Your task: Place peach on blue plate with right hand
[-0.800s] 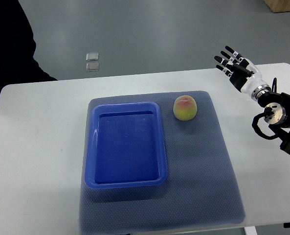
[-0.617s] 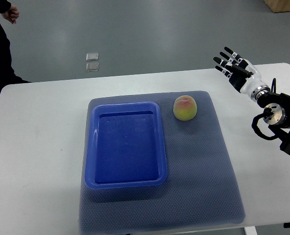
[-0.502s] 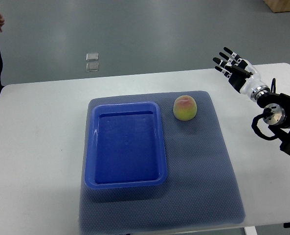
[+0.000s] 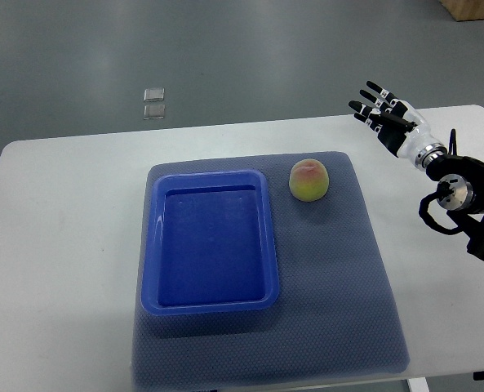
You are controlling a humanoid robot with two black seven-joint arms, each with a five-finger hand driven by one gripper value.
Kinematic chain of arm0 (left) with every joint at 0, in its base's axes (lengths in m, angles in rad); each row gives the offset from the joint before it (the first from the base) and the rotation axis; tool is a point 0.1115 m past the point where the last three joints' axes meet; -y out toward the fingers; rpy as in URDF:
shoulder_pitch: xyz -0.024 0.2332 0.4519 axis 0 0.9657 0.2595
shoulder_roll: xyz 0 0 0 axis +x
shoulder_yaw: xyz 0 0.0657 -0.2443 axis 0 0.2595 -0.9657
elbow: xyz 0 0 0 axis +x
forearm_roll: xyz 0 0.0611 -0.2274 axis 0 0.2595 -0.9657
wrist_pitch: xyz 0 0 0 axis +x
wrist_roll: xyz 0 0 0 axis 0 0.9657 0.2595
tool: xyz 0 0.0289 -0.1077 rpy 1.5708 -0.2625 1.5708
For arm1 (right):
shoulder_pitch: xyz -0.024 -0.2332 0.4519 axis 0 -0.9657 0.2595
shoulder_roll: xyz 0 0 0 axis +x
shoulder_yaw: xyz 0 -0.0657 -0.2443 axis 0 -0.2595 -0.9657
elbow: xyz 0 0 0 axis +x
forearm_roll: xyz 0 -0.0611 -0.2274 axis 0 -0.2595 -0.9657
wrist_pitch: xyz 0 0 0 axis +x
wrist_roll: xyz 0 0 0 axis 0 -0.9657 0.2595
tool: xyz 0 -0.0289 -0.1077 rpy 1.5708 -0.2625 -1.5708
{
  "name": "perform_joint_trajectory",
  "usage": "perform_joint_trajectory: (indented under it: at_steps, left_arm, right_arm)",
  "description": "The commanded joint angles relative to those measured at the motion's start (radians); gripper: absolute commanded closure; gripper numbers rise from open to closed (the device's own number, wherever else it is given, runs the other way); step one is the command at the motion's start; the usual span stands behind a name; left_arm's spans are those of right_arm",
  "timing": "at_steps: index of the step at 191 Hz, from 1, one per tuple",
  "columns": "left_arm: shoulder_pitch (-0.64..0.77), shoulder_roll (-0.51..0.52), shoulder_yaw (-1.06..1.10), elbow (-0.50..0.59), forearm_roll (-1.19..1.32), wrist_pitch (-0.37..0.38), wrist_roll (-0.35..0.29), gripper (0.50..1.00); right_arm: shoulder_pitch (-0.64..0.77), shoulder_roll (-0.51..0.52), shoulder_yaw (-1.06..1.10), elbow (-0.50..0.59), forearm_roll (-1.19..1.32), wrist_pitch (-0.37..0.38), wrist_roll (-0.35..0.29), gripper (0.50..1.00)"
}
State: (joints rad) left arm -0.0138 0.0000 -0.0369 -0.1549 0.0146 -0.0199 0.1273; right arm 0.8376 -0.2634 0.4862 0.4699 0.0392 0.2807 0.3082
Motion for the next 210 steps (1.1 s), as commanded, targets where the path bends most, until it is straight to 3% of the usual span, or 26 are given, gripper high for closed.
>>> perform_joint_trajectory:
  at_steps: [1, 87, 159, 210]
  left_arm:
    - [0.0, 0.0, 0.0, 0.0, 0.001, 0.0, 0.0, 0.5]
    - [0.0, 0.0, 0.0, 0.0, -0.001, 0.0, 0.0, 0.5]
    - [0.0, 0.0, 0.002, 0.002, -0.001, 0.003, 0.0, 0.5]
    - [0.0, 0.0, 0.002, 0.002, -0.001, 0.003, 0.0, 0.5]
  right_arm:
    - [0.002, 0.0, 0.0, 0.003, -0.035, 0.0, 0.0, 0.572]
    - [0.017, -0.008, -0.001, 0.019, -0.272, 0.026, 0.0, 0.574]
    - [0.178, -0.036, -0.072, 0.125, -1.064, 0.132, 0.002, 0.574]
    - [0.319, -0.037, -0.341, 0.154, -1.208, 0.127, 0.003, 0.576]
